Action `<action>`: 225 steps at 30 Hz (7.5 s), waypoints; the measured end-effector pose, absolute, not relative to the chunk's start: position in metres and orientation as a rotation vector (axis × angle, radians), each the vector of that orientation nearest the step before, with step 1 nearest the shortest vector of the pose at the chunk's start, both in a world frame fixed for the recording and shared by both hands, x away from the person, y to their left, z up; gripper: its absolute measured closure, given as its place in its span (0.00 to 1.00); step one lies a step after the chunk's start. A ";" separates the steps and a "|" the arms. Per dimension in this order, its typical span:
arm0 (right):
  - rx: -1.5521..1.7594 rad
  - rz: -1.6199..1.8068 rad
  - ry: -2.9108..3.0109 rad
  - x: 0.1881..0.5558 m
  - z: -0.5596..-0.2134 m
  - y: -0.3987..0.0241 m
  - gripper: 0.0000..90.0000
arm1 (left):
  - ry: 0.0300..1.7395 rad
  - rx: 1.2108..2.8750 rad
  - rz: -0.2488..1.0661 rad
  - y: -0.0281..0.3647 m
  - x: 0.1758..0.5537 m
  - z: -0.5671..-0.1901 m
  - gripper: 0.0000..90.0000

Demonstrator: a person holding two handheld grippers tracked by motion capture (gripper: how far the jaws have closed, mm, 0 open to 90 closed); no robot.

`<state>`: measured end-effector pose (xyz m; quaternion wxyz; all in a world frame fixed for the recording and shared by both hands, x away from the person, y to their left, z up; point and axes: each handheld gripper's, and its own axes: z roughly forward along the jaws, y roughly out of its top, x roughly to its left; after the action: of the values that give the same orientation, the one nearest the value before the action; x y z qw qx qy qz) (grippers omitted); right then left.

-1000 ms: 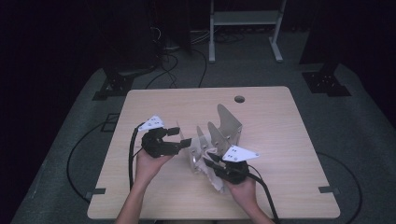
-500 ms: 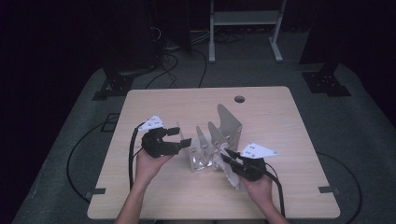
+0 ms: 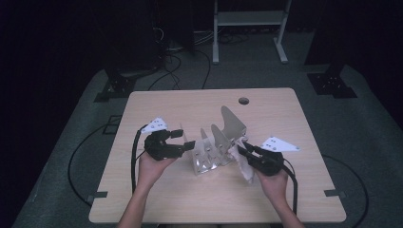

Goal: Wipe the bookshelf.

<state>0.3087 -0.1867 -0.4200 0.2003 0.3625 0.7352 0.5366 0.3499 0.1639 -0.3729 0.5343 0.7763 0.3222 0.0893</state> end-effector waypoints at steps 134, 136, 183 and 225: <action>0.953 1.454 2.179 0.308 -0.429 -0.181 0.81 | 0.350 2.130 0.130 0.129 0.342 -0.358 0.90; 0.952 1.455 2.182 0.309 -0.429 -0.180 0.81 | 0.355 2.128 0.122 0.128 0.342 -0.358 0.94; 0.960 1.483 2.180 0.302 -0.434 -0.199 0.81 | 0.355 2.014 0.139 0.112 0.289 -0.345 0.71; 0.944 1.489 2.191 0.311 -0.422 -0.199 0.81 | 0.327 1.976 0.002 0.187 0.346 -0.378 0.33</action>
<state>0.3108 -0.1994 -0.4218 0.1642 0.3311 0.7686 0.5222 0.3462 0.1865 -0.3782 0.5392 0.8309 0.1376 0.0009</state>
